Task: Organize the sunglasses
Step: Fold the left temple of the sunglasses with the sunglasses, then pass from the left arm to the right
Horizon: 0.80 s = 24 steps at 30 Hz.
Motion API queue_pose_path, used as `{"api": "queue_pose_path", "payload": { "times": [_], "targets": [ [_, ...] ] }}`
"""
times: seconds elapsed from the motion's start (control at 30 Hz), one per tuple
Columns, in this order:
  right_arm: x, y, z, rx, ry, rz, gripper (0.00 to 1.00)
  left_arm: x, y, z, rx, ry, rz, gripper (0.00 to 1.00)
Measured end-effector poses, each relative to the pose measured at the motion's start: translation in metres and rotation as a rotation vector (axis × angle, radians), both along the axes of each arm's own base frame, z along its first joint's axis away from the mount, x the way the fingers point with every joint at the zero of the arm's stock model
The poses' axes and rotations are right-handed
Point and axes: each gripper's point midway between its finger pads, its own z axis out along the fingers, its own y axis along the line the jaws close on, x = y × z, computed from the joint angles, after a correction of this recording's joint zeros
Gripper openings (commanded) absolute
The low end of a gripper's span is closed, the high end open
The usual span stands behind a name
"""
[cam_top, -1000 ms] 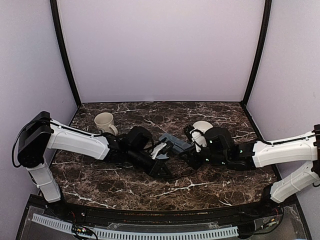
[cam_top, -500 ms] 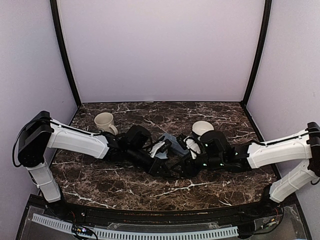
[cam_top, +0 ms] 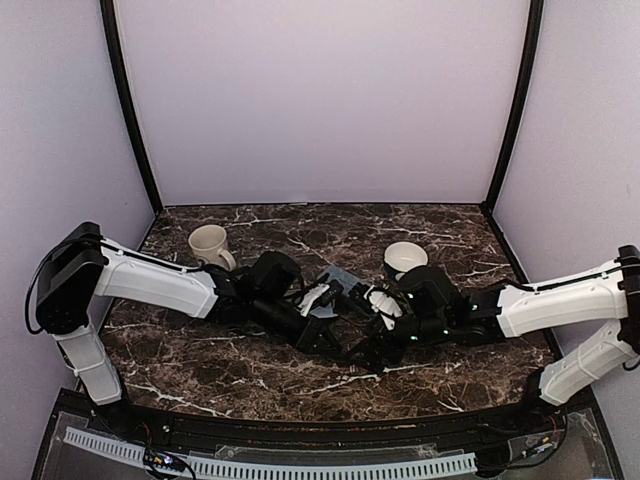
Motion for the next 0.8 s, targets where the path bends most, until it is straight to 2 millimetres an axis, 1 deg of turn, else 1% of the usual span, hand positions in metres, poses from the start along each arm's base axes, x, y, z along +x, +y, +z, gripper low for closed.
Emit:
{"api": "queue_pose_path", "payload": {
  "times": [0.13, 0.27, 0.43, 0.57, 0.7, 0.8],
  "targets": [
    [0.001, -0.007, 0.0, -0.027, -0.014, -0.008, 1.0, -0.002, 0.0, 0.0, -0.002, 0.006, -0.012, 0.0],
    [0.001, -0.011, -0.004, -0.054, -0.019, -0.014, 1.0, -0.004, 0.005, -0.004, 0.024, 0.002, -0.027, 0.0],
    [-0.007, -0.011, -0.009, -0.103, -0.07, -0.007, 1.0, -0.003, 0.003, 0.001, 0.039, 0.007, -0.039, 0.0],
    [-0.014, -0.01, -0.011, -0.144, -0.111, 0.021, 1.0, -0.006, 0.0, -0.001, 0.051, 0.044, -0.061, 0.0],
    [-0.016, -0.008, -0.012, -0.188, -0.164, 0.033, 1.0, -0.007, -0.001, -0.002, 0.062, 0.083, -0.078, 0.0],
    [-0.016, -0.007, -0.016, -0.226, -0.207, 0.041, 1.0, -0.008, -0.001, 0.001, 0.061, 0.104, -0.088, 0.0]
  ]
}}
